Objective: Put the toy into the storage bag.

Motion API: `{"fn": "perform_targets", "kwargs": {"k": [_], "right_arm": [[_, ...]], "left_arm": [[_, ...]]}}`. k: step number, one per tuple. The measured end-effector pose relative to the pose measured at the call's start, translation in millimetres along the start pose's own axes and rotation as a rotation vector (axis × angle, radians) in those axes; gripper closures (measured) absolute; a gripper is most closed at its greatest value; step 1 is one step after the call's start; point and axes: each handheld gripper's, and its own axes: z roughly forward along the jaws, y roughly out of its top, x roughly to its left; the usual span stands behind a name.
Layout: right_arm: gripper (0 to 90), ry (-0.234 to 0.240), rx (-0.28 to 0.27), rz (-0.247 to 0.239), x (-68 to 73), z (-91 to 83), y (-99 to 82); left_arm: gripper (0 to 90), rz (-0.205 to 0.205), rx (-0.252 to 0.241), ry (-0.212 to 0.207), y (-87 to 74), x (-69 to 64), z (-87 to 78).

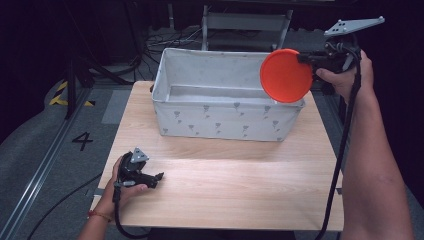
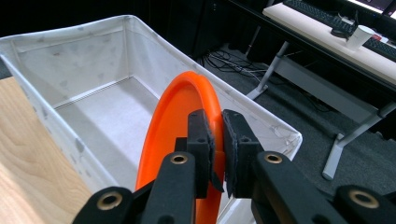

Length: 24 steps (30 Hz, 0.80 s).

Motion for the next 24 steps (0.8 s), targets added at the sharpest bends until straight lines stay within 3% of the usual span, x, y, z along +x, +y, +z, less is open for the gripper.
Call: {"fn": "perform_targets", "kwargs": {"k": [11, 24], "right_arm": [[82.5, -0.007, 0.042, -0.018, -7.2, 40.1, -7.7], [82.3, 0.102, 0.113, -0.125, 4.6, 76.9, -18.6]], "left_arm": [[1.1, 0.001, 0.002, -0.001, 0.1, 0.1, -0.2], [1.1, 0.001, 0.0, 0.001, 0.0, 0.0, 0.0]]}}
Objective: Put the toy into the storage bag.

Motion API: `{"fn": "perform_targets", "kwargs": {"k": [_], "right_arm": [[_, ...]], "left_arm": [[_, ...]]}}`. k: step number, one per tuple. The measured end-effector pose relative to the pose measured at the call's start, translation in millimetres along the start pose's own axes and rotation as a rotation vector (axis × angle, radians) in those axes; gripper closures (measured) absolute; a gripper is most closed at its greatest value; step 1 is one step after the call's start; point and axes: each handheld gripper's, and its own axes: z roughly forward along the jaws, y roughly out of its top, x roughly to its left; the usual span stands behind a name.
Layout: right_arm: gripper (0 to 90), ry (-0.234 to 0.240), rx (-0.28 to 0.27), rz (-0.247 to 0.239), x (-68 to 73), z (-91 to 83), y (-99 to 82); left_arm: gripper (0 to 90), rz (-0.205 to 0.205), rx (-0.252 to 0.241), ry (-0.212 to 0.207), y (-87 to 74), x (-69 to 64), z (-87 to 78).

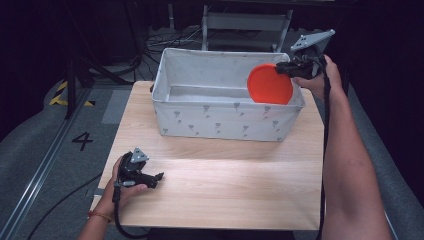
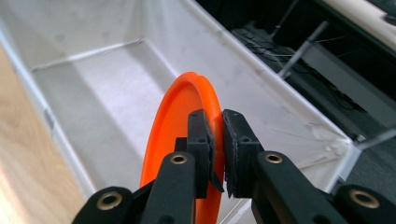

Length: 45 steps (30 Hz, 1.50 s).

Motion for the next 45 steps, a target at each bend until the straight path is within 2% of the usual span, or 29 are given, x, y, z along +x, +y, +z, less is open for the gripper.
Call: {"fn": "perform_targets", "kwargs": {"k": [3, 10, 12, 14, 15, 22, 24, 26, 30, 33, 38, 40, 42, 45], "right_arm": [[82.1, 0.047, 0.046, -0.066, 6.7, 7.0, -1.4], [81.9, 0.094, 0.113, -0.133, 13.5, 17.3, -5.3], [81.8, 0.116, 0.144, -0.15, 14.9, 21.9, -7.4], [81.8, 0.158, 0.209, -0.185, 17.8, 30.6, -10.5], [81.8, 0.158, 0.209, -0.185, 17.8, 30.6, -10.5], [81.5, 0.238, 0.314, -0.245, 20.8, 44.6, -15.2], [81.5, 0.243, 0.328, -0.253, 21.4, 46.3, -15.5], [81.4, 0.255, 0.372, -0.266, 22.2, 50.2, -16.1], [81.3, 0.266, 0.442, -0.27, 21.3, 55.8, -17.3], [81.1, 0.277, 0.464, -0.276, 20.8, 59.2, -18.5], [81.0, 0.285, 0.539, -0.27, 21.5, 65.4, -21.9], [80.8, 0.288, 0.549, -0.259, 21.6, 67.2, -23.7], [81.0, 0.271, 0.563, -0.252, 21.1, 69.4, -25.8], [82.0, 0.254, 0.548, -0.23, 20.7, 70.1, -29.6]], "left_arm": [[1.1, 0.0, 0.0, 0.0, 0.0, 0.0, 0.0], [1.2, 0.0, -0.001, 0.001, -0.1, -0.1, -0.1], [1.3, 0.0, -0.001, 0.001, -0.1, -0.1, -0.1], [1.3, 0.0, 0.0, 0.001, -0.1, -0.1, -0.1], [1.3, 0.0, 0.0, 0.001, -0.1, -0.1, -0.1], [1.3, -0.001, -0.001, 0.001, -0.1, -0.2, -0.1], [1.3, -0.001, -0.001, 0.001, -0.1, -0.2, -0.1], [1.3, -0.001, -0.001, 0.001, -0.1, -0.2, -0.1], [1.3, 0.0, 0.0, 0.001, -0.1, -0.1, -0.1], [1.3, 0.0, 0.0, 0.001, -0.1, -0.1, -0.1], [1.3, 0.0, 0.0, 0.001, -0.1, -0.1, -0.1], [1.3, 0.0, 0.0, 0.001, -0.1, -0.1, -0.1], [1.3, 0.0, 0.0, 0.0, -0.1, -0.1, -0.1], [1.3, -0.001, -0.001, 0.001, -0.1, -0.1, -0.1]]}}
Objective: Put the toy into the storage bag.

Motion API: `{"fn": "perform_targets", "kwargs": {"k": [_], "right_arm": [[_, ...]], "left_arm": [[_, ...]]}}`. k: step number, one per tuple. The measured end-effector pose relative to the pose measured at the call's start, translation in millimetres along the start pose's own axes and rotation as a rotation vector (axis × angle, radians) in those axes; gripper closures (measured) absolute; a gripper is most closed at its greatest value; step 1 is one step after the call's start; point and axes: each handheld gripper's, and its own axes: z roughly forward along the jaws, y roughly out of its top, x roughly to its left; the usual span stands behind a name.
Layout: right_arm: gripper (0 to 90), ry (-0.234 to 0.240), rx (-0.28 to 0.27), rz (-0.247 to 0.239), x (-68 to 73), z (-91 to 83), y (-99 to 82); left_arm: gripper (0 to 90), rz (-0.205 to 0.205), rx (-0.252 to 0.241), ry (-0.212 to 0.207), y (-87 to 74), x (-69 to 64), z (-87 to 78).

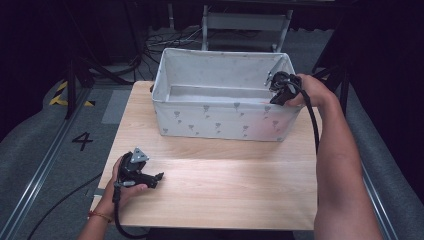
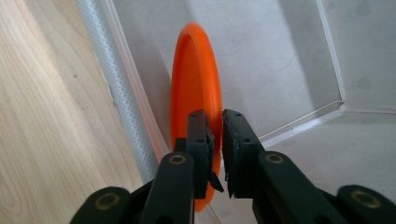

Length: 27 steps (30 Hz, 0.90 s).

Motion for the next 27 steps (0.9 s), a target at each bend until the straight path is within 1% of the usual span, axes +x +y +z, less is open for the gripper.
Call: {"fn": "perform_targets", "kwargs": {"k": [2, 3, 4, 5, 6, 7, 8, 9, 10, 11, 12, 13, 14, 15, 16, 18, 19, 20, 22, 23, 24, 25, 26, 27], "right_arm": [[81.0, 0.004, -0.009, 0.005, 0.0, -0.3, -1.1], [80.1, -0.007, -0.023, 0.015, 0.0, -1.3, -3.1], [80.1, -0.007, -0.023, 0.015, 0.0, -1.3, -3.1], [77.0, -0.028, -0.033, 0.023, 0.4, -2.9, -4.2], [77.0, -0.028, -0.033, 0.023, 0.4, -2.9, -4.2], [76.4, -0.028, -0.04, 0.034, 0.5, -4.4, -5.2], [73.6, -0.035, -0.075, 0.034, 0.8, -7.5, -7.2], [72.0, -0.04, -0.086, 0.042, 0.9, -8.9, -8.0], [72.0, -0.04, -0.086, 0.042, 0.9, -8.9, -8.0], [69.4, -0.051, -0.106, 0.047, 1.2, -10.6, -9.0], [66.2, -0.06, -0.131, 0.064, 2.1, -12.9, -10.8], [65.3, -0.066, -0.154, 0.079, 2.5, -14.8, -12.5], [60.0, -0.068, -0.203, 0.101, 3.6, -18.2, -15.5], [60.0, -0.068, -0.203, 0.101, 3.6, -18.2, -15.5], [57.3, -0.075, -0.218, 0.11, 4.2, -19.5, -16.4], [52.6, -0.09, -0.26, 0.152, 4.8, -23.2, -19.5], [48.3, -0.1, -0.279, 0.17, 5.4, -25.3, -20.9], [43.8, -0.109, -0.294, 0.183, 5.8, -26.9, -21.9], [39.3, -0.13, -0.316, 0.22, 6.4, -29.7, -23.4], [35.6, -0.142, -0.334, 0.235, 7.0, -31.6, -24.3], [30.2, -0.162, -0.366, 0.261, 8.6, -34.7, -25.7], [29.3, -0.17, -0.385, 0.279, 9.5, -37.0, -27.0], [29.3, -0.17, -0.385, 0.279, 9.5, -37.0, -27.0], [25.8, -0.195, -0.41, 0.303, 11.5, -39.5, -28.1]], "left_arm": [[1.3, 0.0, 0.0, 0.0, 0.0, 0.0, 0.0], [1.3, 0.0, 0.0, 0.0, 0.0, 0.0, 0.0], [1.3, 0.0, 0.0, 0.0, 0.0, 0.0, 0.0], [1.3, 0.0, 0.0, -0.001, 0.0, 0.0, 0.0], [1.3, 0.0, 0.0, -0.001, 0.0, 0.0, 0.0], [1.3, 0.0, 0.0, 0.0, 0.0, 0.0, 0.0], [1.3, 0.0, 0.0, 0.0, 0.0, 0.0, 0.0], [1.3, 0.0, 0.0, 0.0, 0.1, 0.0, 0.0], [1.3, 0.0, 0.0, 0.0, 0.1, 0.0, 0.0], [1.3, 0.0, 0.0, 0.0, 0.0, 0.0, 0.0], [1.3, 0.0, 0.0, -0.001, 0.1, 0.1, 0.0], [1.2, 0.0, 0.0, -0.001, 0.1, 0.1, 0.0], [1.2, 0.0, 0.0, -0.001, 0.0, 0.0, 0.0], [1.3, 0.0, 0.0, -0.001, 0.0, 0.0, 0.0], [1.3, 0.0, 0.0, 0.0, 0.0, 0.0, 0.0], [1.3, 0.0, 0.0, 0.0, 0.0, 0.0, 0.0], [1.3, 0.0, 0.0, 0.0, 0.0, 0.0, 0.0], [1.3, 0.0, 0.0, 0.0, 0.0, 0.0, 0.0], [1.3, 0.0, 0.0, 0.0, 0.0, 0.0, 0.0], [1.3, 0.0, 0.0, 0.0, 0.0, 0.0, 0.0], [1.2, 0.0, 0.0, -0.001, 0.1, 0.1, 0.1], [1.2, -0.001, 0.0, 0.0, 0.0, 0.0, 0.0], [1.2, -0.001, 0.0, 0.0, 0.0, 0.0, 0.0], [1.2, 0.0, 0.0, -0.001, 0.0, 0.1, 0.1]]}}
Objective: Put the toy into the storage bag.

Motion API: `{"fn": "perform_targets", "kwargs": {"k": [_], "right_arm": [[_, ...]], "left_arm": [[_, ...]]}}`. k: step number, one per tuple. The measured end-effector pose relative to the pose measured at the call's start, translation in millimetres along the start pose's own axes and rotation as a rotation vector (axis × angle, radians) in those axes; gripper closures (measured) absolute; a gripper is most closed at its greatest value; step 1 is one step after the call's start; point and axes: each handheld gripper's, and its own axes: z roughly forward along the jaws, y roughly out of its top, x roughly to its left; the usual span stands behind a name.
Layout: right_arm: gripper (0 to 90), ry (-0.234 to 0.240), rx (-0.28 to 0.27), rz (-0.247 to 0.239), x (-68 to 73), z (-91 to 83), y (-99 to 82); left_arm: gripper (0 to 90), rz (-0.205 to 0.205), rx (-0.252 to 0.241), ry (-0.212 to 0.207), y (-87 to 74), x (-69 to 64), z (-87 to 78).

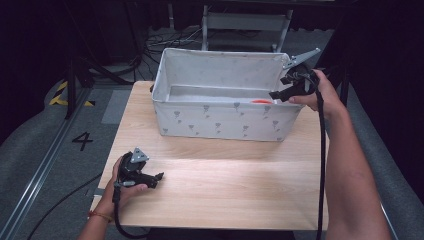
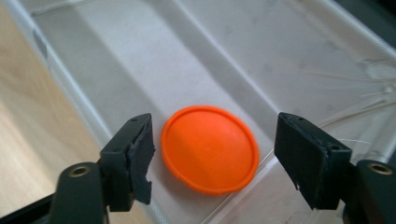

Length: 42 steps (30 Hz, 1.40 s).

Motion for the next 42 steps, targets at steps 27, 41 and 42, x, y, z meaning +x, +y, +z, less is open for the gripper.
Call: {"fn": "perform_targets", "kwargs": {"k": [27, 41, 42], "right_arm": [[24.6, -0.164, -0.141, 0.108, 15.7, -60.1, -46.1], [24.5, -0.176, -0.172, 0.077, 36.9, -80.3, -66.8], [24.5, -0.17, -0.176, 0.08, 38.1, -81.5, -68.8]], "left_arm": [[1.3, 0.0, 0.0, 0.001, 0.0, 0.0, 0.0], [1.3, 0.0, 0.0, 0.001, 0.0, -0.1, 0.0], [1.3, 0.0, 0.0, 0.001, 0.0, -0.1, 0.0]]}}
